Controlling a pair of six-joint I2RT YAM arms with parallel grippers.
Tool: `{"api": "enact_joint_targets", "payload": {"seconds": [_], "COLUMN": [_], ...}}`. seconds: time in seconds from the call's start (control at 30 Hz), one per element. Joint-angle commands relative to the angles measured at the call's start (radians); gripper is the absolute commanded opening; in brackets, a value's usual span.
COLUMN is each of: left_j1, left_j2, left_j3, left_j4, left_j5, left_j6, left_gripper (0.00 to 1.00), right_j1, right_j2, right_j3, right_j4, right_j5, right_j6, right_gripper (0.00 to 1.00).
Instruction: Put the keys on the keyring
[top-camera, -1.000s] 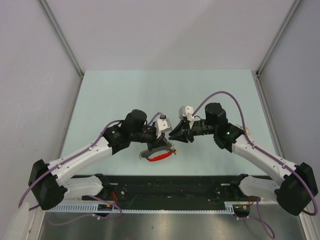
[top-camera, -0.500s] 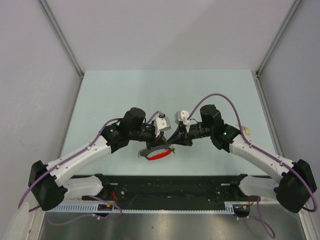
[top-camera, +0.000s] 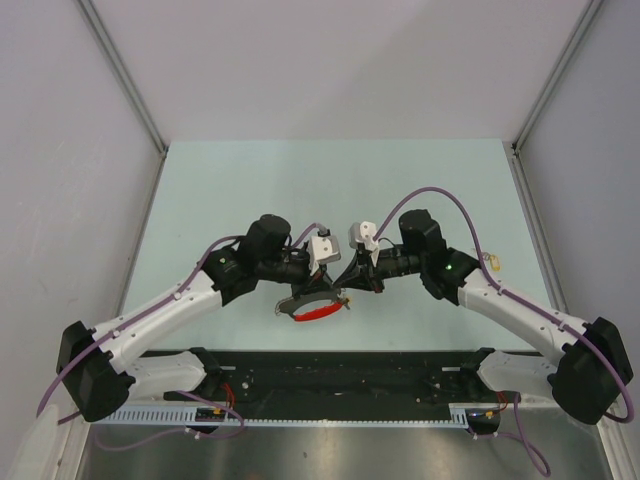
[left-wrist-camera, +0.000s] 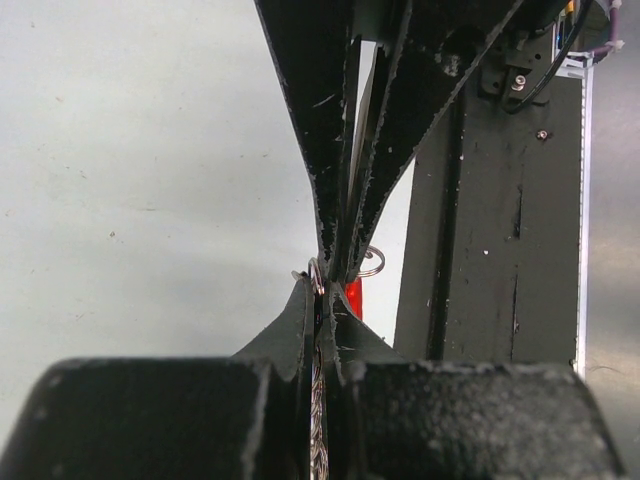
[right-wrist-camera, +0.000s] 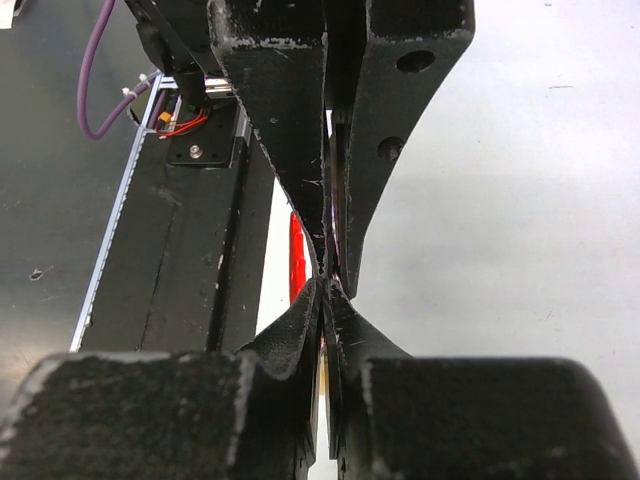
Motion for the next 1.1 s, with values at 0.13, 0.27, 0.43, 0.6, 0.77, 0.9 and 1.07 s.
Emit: {"api": "enact_joint_targets", "payload": {"seconds": [0.13,0.27,0.43,0.6,0.77,0.9,1.07], "left_j1": [0.016,0.022,0.031,0.042,0.045,0.045,0.045], "left_j2": [-0.029,-0.036,-0.05,-0.061,-0.072,-0.072,-0.076], "left_j3": [0.057,0.054,0.043,0.04,0.038,0.037,0.026], "left_j4": [0.017,0.019,0.02,0.023,0.033,0.026,0.019], "left_j5": [0.072,0.075,0.081,0.098,0.106,0.116,0.113], "left_j6": [0.026,0.023,0.023,0.02,0.02,0.029,0.04], "left_gripper": [0.01,0.0,0.0,0.0,0.0,0.0,0.0], "right_j1": [0.01,0.015,0.014,0.015,0.02,0.02,0.017], "right_j2": [0.019,0.028,0.024,0.03,0.039,0.036,0.008], "right_j3": [0.041,0.046,0.044,0.046,0.044,0.046,0.046], "right_j4": [0.002,-0.01,-0.016,-0.027,-0.03,-0.022,0.001], "right_j5": [-0.017,-0.005,-0.002,0.006,0.02,0.026,0.038], "right_j6": [-0.025,-0.029,-0.033,-0.034,-0.036,-0.026,0.007], "right_gripper": [0.08,0.1,0.12,0.06,0.0,0.0,0.01]}}
